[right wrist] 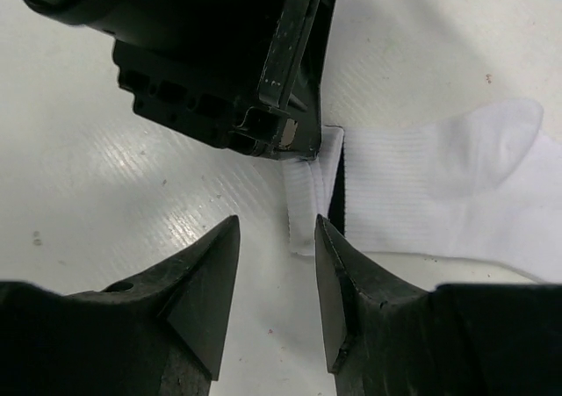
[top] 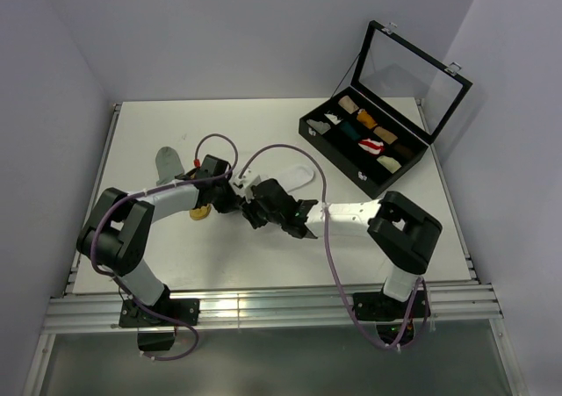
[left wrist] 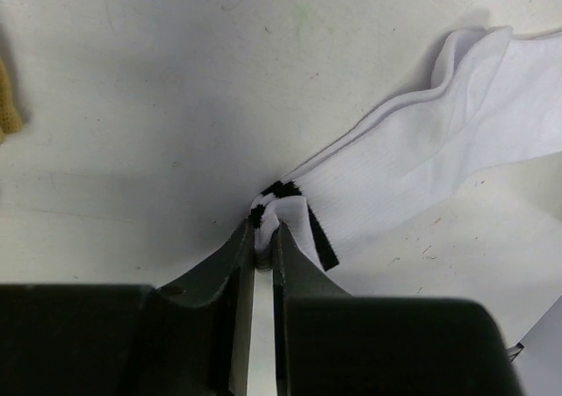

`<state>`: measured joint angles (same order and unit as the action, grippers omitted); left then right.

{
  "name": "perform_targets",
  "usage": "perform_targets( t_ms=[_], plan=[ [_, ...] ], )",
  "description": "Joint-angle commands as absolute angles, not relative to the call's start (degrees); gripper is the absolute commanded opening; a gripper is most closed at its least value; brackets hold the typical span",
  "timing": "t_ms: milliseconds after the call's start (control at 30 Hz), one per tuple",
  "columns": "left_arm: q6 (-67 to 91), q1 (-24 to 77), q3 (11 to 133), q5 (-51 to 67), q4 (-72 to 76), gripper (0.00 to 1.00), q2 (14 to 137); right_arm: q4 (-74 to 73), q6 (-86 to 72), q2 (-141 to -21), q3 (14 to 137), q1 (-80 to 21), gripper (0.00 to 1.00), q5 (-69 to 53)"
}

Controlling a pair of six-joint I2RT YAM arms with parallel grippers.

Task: Roll the socks
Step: Roll the sock at the center of the board.

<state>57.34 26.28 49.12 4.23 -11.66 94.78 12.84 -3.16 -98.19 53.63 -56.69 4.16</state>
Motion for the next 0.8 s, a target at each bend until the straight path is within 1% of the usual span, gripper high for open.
perform_targets(
  t_ms=[0,200,400,767],
  plan=[
    [55.46,26.54,50.80,3.96,-13.36,0.11,95.89,16.61,1.04,-101.15,53.61,-57.66,0.47,7.29],
    [55.46,26.54,50.89,4.04,-13.54,0.12,95.71,16.52,1.23,-104.24,54.84,-57.92,0.43,7.56],
    [55.72,26.54,50.80,4.22,-13.27,0.11,95.89,15.64,1.14,-106.52,55.11,-57.92,0.43,10.89],
    [55.72,26.54,50.80,4.66,-13.27,0.13,96.06,14.59,1.14,-108.63,55.02,-57.92,0.43,11.16]
  ],
)
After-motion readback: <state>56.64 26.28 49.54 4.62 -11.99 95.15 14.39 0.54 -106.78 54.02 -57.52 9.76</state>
